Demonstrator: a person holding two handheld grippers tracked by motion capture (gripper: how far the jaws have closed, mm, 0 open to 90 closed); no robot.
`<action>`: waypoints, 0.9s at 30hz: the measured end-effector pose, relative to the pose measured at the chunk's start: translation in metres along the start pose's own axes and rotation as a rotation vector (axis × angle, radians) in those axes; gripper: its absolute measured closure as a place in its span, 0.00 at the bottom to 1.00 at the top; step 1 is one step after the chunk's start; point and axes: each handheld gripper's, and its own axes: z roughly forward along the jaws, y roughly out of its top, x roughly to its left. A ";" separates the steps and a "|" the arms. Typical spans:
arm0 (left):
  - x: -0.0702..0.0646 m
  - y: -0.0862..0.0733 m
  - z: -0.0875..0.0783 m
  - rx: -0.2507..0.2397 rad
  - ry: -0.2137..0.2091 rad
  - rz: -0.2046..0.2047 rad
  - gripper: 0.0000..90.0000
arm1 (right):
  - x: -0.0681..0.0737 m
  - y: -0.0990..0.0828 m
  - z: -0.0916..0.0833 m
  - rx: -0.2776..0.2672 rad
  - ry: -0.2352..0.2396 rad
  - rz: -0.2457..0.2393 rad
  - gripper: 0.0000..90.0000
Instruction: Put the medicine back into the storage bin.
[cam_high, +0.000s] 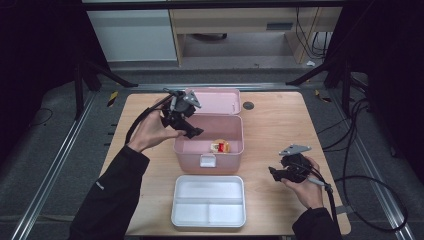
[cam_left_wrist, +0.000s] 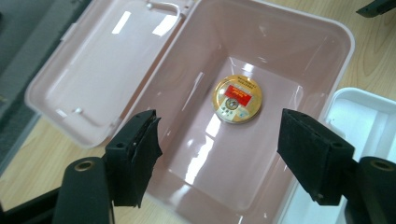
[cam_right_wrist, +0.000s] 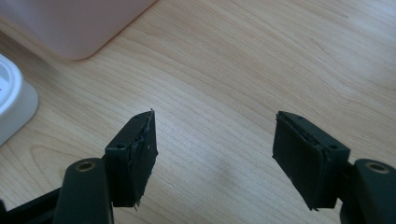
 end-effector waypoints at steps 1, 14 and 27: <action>0.000 -0.004 -0.005 -0.009 0.003 -0.008 0.36 | 0.000 0.001 -0.001 -0.008 0.000 -0.006 0.37; -0.011 -0.082 -0.030 -0.055 0.097 -0.093 0.45 | 0.004 0.005 -0.006 -0.051 0.035 -0.029 0.48; -0.036 -0.156 -0.011 -0.085 0.057 -0.178 0.55 | 0.015 0.011 -0.008 -0.079 0.096 -0.087 0.54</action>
